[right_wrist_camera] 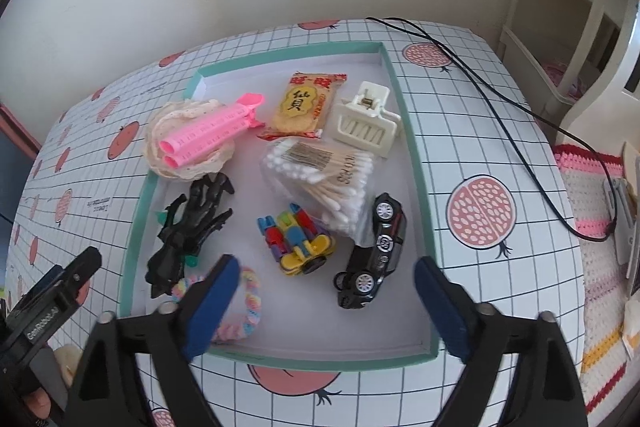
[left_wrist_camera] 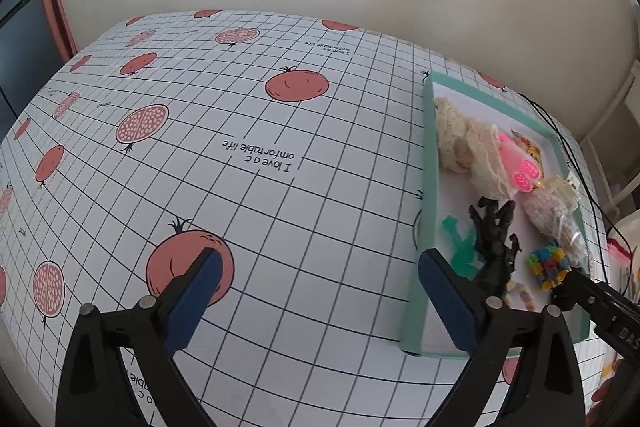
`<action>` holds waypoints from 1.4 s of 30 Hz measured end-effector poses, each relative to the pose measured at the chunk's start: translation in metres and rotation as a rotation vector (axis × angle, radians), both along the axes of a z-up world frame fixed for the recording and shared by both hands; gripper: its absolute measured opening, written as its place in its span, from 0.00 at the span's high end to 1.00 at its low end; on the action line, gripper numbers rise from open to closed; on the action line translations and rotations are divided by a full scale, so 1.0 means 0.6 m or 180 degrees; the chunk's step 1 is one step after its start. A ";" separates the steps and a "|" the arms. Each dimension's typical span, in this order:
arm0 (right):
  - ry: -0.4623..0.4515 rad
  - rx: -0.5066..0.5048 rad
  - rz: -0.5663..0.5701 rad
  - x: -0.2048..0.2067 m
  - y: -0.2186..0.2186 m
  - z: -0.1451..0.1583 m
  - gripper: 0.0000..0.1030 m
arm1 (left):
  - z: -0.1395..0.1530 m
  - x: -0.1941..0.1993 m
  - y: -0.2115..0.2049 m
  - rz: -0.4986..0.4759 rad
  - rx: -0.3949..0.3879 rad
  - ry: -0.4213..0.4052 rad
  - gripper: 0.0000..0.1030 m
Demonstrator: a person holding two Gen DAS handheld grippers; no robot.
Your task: Organize objects
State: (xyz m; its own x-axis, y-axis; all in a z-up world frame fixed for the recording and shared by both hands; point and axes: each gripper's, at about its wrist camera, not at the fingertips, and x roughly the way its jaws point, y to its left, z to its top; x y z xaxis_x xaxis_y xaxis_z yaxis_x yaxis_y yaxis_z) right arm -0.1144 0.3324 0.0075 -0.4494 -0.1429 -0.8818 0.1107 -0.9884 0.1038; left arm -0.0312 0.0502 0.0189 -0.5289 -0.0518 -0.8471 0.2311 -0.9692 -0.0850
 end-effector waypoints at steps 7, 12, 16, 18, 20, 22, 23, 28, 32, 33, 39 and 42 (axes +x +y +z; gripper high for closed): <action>0.0017 0.0023 0.0094 0.004 -0.017 -0.002 0.00 | -0.002 0.000 -0.016 0.0109 0.0028 -0.0006 0.00; 0.0028 0.0017 0.0156 0.006 -0.024 -0.002 0.00 | -0.008 0.001 -0.024 0.0163 0.0022 -0.0030 0.00; 0.0045 0.0045 0.0187 0.007 -0.029 -0.002 0.00 | -0.008 0.001 -0.032 0.0215 0.0057 -0.0018 0.00; 0.0050 0.0052 0.0185 0.006 -0.029 -0.002 0.00 | -0.008 0.000 -0.034 0.0217 0.0056 -0.0021 0.00; 0.0054 0.0044 0.0185 0.007 -0.029 -0.002 0.00 | -0.009 0.000 -0.035 0.0216 0.0059 -0.0033 0.00; 0.0059 0.0043 0.0172 0.007 -0.030 -0.001 0.00 | -0.009 0.000 -0.037 0.0213 0.0066 -0.0044 0.00; 0.0062 0.0043 0.0164 0.007 -0.031 0.000 0.00 | -0.009 0.000 -0.037 0.0216 0.0072 -0.0045 0.00; 0.0120 0.0037 0.0126 0.011 -0.042 0.013 0.00 | 0.002 0.002 -0.039 0.0168 0.0113 -0.0034 0.00; 0.0159 0.0057 0.0134 0.022 -0.052 0.023 0.00 | 0.020 0.006 -0.039 0.0138 0.0004 0.0024 0.00; 0.0168 0.0069 0.0140 0.025 -0.055 0.027 0.00 | 0.025 0.009 -0.041 0.0142 0.0003 0.0054 0.00; 0.0199 0.0024 0.0088 0.040 -0.062 0.051 0.00 | 0.062 0.020 -0.055 0.0183 -0.0039 0.0196 0.00; 0.0234 -0.0072 0.0020 0.048 -0.062 0.069 0.00 | 0.082 0.027 -0.057 0.0157 -0.0078 0.0272 0.00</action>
